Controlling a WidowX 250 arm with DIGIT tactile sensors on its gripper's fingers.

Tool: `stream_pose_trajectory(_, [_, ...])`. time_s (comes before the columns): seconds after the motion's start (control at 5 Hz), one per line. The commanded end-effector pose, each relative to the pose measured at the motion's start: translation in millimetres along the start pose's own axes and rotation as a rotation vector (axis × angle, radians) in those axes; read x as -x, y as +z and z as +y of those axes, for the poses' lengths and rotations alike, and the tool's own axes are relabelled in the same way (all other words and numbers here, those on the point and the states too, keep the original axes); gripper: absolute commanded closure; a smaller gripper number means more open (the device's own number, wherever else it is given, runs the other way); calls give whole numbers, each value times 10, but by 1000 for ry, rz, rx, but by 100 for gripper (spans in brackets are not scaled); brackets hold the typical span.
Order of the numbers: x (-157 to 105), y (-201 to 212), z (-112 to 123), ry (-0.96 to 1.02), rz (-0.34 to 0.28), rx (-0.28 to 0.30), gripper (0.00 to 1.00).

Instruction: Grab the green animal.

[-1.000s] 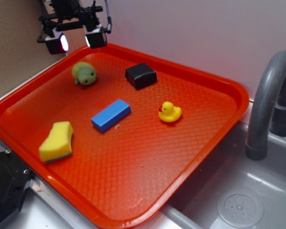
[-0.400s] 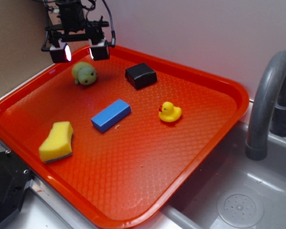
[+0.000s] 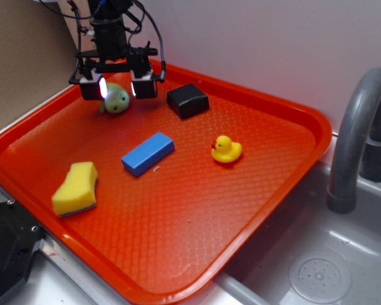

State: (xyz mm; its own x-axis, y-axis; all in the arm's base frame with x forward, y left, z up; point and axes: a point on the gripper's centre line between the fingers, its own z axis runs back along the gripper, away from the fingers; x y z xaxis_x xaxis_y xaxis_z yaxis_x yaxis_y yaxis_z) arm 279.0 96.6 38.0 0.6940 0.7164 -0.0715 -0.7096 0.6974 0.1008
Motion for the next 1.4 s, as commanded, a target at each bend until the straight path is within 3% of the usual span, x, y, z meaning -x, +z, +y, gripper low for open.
stream_pose_trajectory(0.0, [-87,-17,57,-63,-45,-46,100])
stream_pose_trajectory(0.2, [-202,-65,77,-85,-44,-32,100])
stream_pose_trajectory(0.4, [-223,-39,133,-103,-84,-9,100])
stream_pose_trajectory(0.6, [-213,0,-34,-156,-116,-84,100])
stream_pose_trajectory(0.8, [-69,239,-191,-282,-168,8,100])
stream_pose_trajectory(1.0, [661,697,-115,-296,-132,72,100])
stream_pose_trajectory(1.2, [970,1184,-102,-345,-130,146,100])
